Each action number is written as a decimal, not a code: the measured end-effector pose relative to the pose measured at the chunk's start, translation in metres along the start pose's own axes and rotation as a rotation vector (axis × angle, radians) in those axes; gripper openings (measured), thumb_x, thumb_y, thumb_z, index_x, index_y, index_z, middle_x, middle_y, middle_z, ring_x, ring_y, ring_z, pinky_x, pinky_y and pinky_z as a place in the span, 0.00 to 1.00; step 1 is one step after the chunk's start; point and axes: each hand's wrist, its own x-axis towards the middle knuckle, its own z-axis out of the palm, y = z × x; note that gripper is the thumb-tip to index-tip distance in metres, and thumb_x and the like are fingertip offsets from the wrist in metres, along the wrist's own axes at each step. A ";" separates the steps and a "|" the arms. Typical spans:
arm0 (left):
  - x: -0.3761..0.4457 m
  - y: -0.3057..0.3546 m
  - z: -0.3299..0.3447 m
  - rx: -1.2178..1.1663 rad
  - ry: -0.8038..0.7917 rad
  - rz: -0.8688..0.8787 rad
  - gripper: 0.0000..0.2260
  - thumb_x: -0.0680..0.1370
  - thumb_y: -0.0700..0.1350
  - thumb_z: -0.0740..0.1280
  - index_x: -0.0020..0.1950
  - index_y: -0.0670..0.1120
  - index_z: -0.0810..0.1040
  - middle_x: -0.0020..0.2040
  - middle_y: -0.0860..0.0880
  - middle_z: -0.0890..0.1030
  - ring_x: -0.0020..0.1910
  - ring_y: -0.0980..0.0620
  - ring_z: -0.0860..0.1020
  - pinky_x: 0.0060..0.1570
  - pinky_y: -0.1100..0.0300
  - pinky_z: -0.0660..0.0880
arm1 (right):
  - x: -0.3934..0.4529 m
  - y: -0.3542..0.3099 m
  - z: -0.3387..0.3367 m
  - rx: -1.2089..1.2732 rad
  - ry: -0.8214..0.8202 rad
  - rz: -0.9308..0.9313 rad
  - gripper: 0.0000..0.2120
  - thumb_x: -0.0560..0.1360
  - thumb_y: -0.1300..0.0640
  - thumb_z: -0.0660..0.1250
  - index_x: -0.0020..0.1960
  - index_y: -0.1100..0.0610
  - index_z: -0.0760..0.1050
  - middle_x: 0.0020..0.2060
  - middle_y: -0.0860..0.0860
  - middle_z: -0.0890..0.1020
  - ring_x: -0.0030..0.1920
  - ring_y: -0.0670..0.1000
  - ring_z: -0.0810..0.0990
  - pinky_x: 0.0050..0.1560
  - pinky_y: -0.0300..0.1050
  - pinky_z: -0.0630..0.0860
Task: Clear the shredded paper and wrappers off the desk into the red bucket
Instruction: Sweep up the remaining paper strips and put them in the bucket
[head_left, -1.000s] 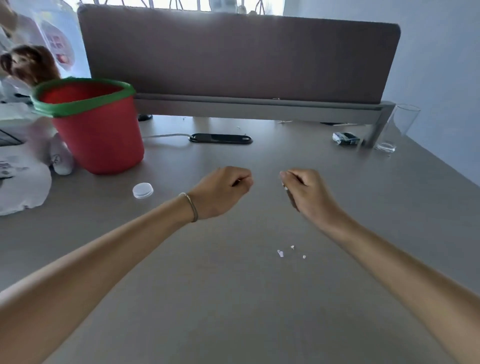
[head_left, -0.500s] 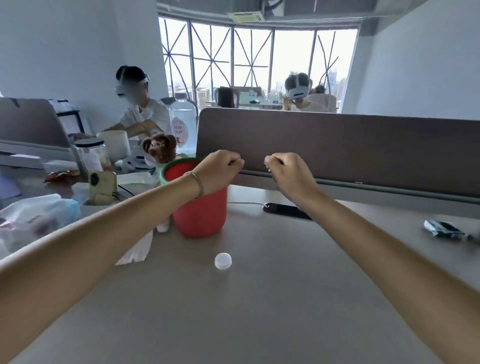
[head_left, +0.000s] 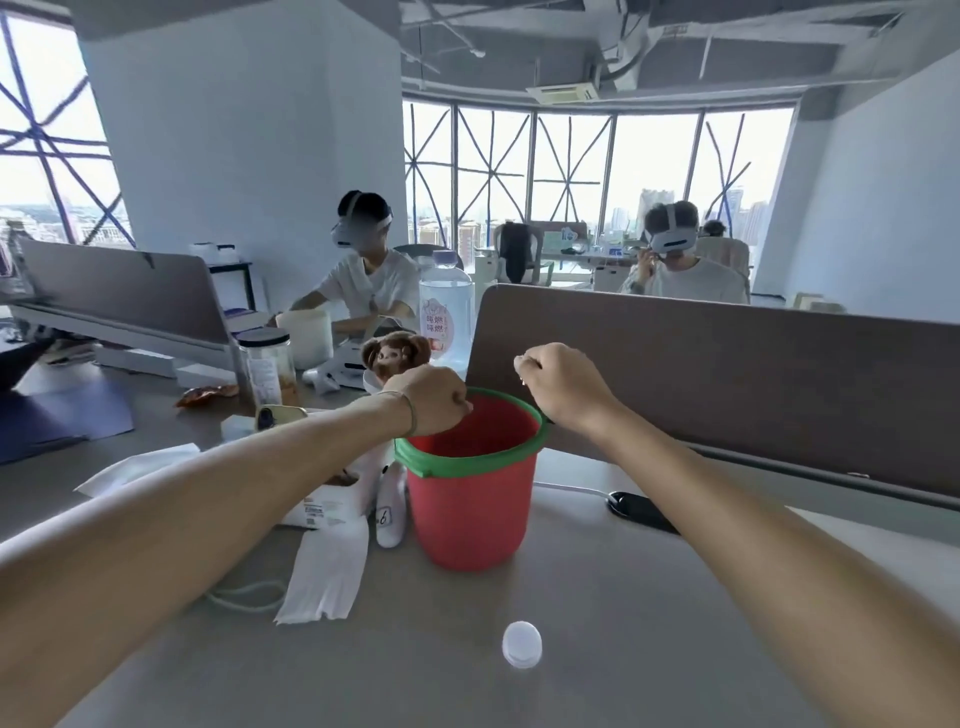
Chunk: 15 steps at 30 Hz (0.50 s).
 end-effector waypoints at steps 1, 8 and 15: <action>0.004 -0.003 0.000 0.015 -0.008 -0.009 0.17 0.79 0.59 0.64 0.34 0.51 0.75 0.39 0.53 0.78 0.43 0.48 0.78 0.42 0.58 0.70 | 0.005 0.001 0.003 -0.021 -0.017 -0.004 0.21 0.83 0.53 0.59 0.32 0.59 0.67 0.24 0.50 0.70 0.29 0.54 0.70 0.37 0.50 0.68; 0.011 -0.011 -0.003 0.111 -0.016 0.012 0.25 0.72 0.67 0.69 0.31 0.48 0.72 0.32 0.54 0.74 0.33 0.52 0.73 0.35 0.59 0.68 | 0.029 0.003 0.018 -0.086 -0.113 0.021 0.20 0.82 0.51 0.58 0.33 0.57 0.64 0.27 0.52 0.72 0.32 0.56 0.72 0.37 0.51 0.68; 0.009 -0.015 -0.004 0.088 -0.113 0.144 0.21 0.78 0.58 0.65 0.30 0.49 0.71 0.39 0.49 0.79 0.41 0.46 0.79 0.44 0.52 0.79 | 0.041 0.002 0.027 -0.186 -0.241 -0.060 0.22 0.83 0.49 0.61 0.32 0.56 0.67 0.27 0.51 0.74 0.33 0.56 0.74 0.40 0.51 0.72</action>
